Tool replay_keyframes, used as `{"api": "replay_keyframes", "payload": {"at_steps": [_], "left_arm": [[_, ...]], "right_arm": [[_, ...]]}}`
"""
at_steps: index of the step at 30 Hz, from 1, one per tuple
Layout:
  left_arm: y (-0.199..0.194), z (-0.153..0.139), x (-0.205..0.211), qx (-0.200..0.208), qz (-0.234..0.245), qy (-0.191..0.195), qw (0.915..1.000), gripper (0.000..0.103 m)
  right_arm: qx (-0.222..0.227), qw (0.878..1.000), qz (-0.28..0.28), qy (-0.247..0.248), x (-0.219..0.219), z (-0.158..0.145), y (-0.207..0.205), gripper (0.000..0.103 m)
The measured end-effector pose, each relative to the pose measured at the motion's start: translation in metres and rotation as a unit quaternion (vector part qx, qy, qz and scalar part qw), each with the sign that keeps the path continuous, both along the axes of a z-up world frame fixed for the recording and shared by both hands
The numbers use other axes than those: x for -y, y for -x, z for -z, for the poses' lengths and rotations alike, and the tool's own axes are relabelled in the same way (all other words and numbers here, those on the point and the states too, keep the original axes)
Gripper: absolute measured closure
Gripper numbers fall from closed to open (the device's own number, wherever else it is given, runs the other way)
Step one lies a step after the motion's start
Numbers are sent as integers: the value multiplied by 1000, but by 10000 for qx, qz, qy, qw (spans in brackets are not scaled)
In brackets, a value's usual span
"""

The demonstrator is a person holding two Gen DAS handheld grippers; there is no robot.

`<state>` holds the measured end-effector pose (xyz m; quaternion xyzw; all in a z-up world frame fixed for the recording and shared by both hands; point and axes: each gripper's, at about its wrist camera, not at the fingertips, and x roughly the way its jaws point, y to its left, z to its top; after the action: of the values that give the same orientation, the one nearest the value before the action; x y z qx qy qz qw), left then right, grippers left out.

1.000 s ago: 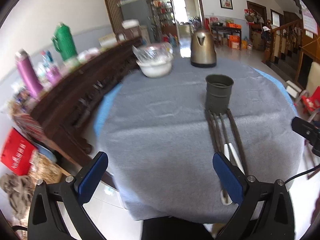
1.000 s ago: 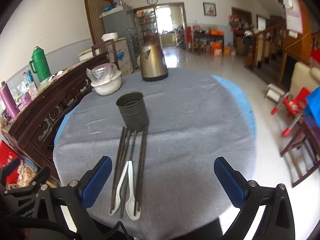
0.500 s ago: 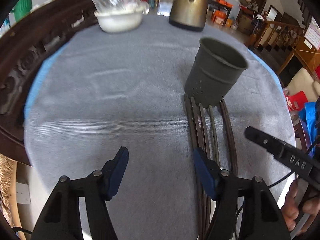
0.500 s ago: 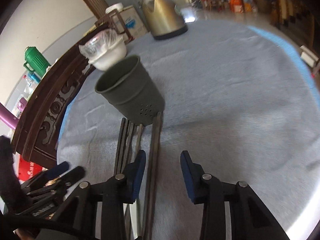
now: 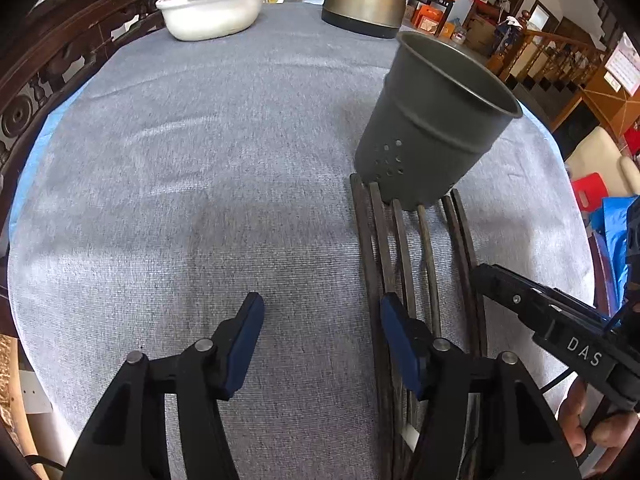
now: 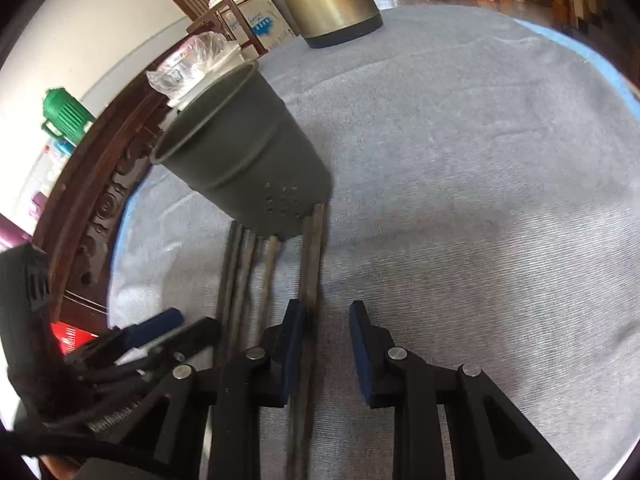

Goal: Organize utensils
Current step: 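Lower the left tool and grasp a dark chopstick while the right tool grasps another chopstick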

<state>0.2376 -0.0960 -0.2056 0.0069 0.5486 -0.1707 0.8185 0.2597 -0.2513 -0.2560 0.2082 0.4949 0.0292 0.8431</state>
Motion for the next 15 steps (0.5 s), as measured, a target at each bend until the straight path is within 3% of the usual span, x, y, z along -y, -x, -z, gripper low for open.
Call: {"api": "replay_keyframes", "payload": {"at_steps": [9,15], "left_arm": [[5,-18,-20,-53,-91,-64,9999,45],[-1,-10,-30,-74,-79,-154,9998,45]], "right_arm": [[-117,9998,127,116,4,-2,-1,79],[-207,9995,68,246,1,-2,-5,79]]}}
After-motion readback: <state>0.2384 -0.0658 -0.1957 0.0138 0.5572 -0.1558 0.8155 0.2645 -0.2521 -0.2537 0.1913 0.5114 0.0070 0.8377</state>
